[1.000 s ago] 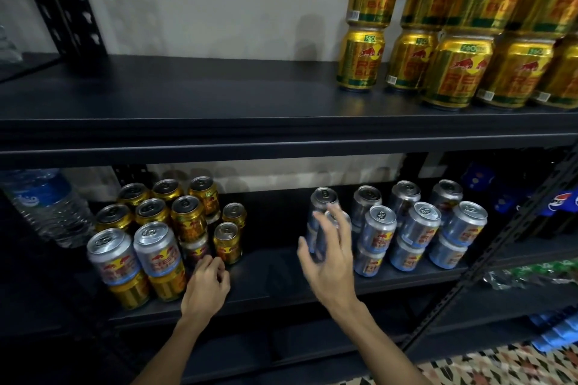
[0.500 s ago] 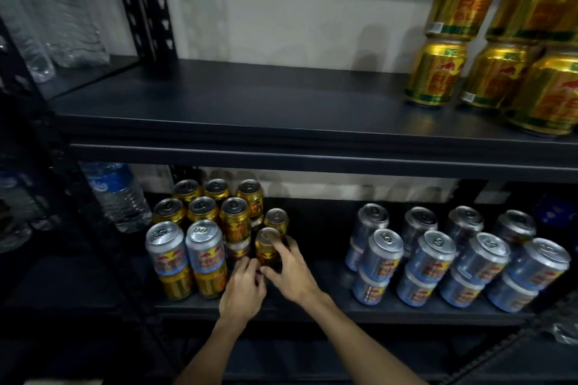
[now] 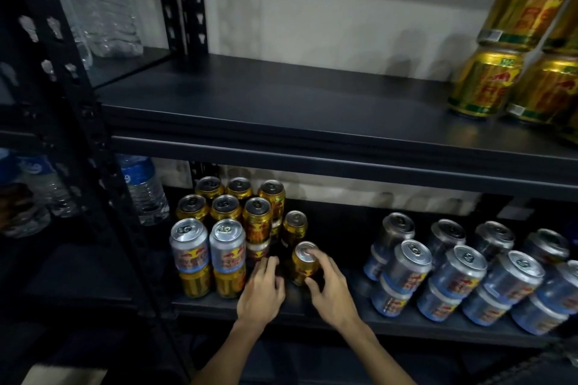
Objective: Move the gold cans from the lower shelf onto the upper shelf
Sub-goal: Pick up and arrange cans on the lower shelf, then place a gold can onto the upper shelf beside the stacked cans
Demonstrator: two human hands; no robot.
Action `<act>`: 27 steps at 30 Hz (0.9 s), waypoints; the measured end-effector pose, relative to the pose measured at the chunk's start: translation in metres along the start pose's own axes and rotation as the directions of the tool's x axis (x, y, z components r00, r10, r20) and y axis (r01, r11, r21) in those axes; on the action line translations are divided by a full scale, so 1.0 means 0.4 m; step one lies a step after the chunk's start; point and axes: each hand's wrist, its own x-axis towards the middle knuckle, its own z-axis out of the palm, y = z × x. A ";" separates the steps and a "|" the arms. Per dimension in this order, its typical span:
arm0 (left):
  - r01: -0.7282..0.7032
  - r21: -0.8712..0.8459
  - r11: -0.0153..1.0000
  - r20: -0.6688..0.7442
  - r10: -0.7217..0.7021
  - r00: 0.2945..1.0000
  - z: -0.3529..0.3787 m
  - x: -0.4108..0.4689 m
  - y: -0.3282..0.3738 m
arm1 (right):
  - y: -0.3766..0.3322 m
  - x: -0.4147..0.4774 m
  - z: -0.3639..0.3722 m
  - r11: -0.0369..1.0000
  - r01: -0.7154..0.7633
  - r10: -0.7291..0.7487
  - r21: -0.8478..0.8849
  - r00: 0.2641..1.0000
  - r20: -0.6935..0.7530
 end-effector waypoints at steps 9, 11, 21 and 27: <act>-0.042 0.007 0.999 0.042 0.042 0.998 -0.001 0.004 -0.007 | -0.051 0.022 0.056 0.984 -0.176 0.175 -0.008 0.983 -0.061; -0.053 -0.005 0.999 0.038 0.053 0.998 -0.005 0.005 -0.007 | -0.054 0.016 0.047 0.984 -0.178 0.176 -0.019 0.982 -0.065; -0.094 -0.038 0.995 0.024 0.095 0.995 -0.026 0.006 0.006 | -0.084 -0.065 -0.058 0.987 -0.139 0.130 -0.077 0.985 -0.113; -0.379 -0.164 0.911 -0.322 0.314 0.893 -0.147 -0.011 0.145 | -0.213 -0.101 -0.200 1.000 0.015 -0.017 -0.022 0.996 -0.088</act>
